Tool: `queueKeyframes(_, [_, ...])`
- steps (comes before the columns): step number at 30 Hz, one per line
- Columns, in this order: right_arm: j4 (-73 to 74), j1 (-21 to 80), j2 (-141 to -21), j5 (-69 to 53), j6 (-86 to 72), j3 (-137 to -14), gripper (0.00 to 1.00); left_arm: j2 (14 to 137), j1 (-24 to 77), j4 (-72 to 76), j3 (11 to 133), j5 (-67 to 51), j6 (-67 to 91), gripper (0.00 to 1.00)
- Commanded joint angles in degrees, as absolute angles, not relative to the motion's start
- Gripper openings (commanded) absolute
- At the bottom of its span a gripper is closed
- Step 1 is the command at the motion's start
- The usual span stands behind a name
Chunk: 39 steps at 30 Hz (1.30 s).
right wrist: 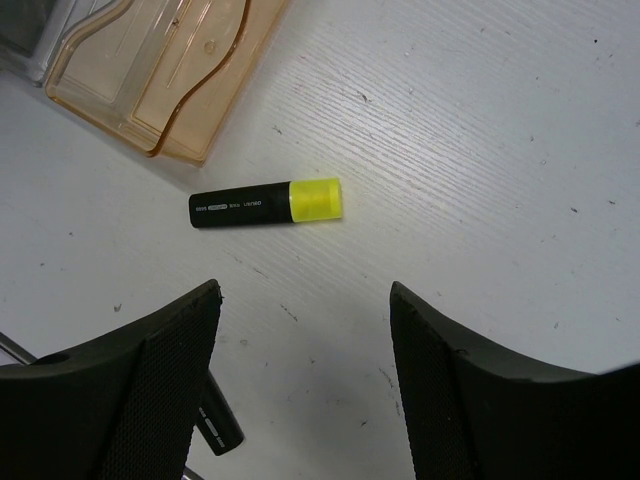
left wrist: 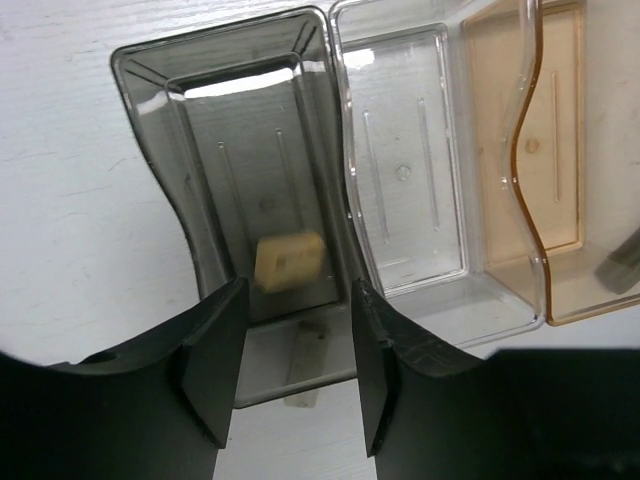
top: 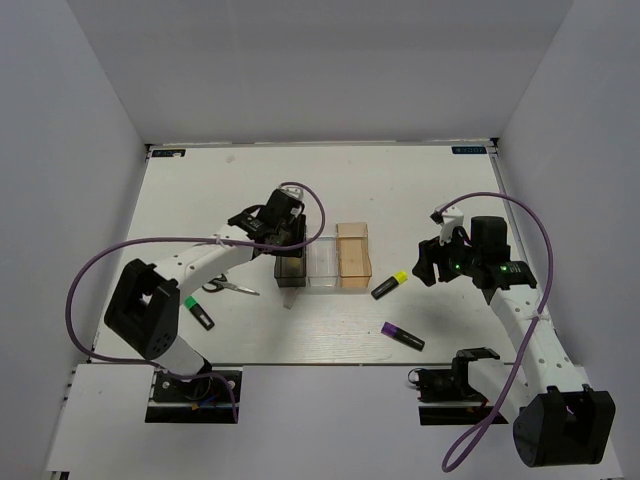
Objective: Sort the stationery into containers
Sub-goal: Place the stationery in the storage box, then pick up the stationery from the center of the board.
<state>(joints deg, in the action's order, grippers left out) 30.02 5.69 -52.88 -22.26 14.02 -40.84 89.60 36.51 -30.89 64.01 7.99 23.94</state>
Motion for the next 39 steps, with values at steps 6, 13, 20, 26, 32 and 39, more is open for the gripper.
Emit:
queueKeyframes(6, [30.1,5.9,-53.1,-22.9,14.5,-43.5,0.69,84.4,39.5,-35.3,65.6,12.7,20.9,0.58])
queueKeyframes(13, [30.0,5.7,-52.6,-22.7,14.6,-43.2,0.69,68.6,50.7,-24.7,44.1,20.4,23.9,0.11])
queueKeyframes(20, [30.6,5.7,-54.5,-23.6,14.5,-43.4,0.69,59.5,60.9,-6.1,25.7,32.9,23.6,0.47])
queueKeyframes(26, [30.6,5.7,-54.8,-23.7,14.4,-43.3,0.69,63.5,63.1,4.4,21.2,35.1,20.7,0.50])
queueKeyframes(32, [30.5,5.5,-55.4,-23.6,14.5,-43.2,0.69,66.9,63.8,10.3,18.8,36.1,21.5,0.51])
queueKeyframes(39, [30.6,5.8,-56.1,-23.6,14.5,-43.3,0.69,68.9,64.0,10.4,18.0,36.6,23.2,0.56])
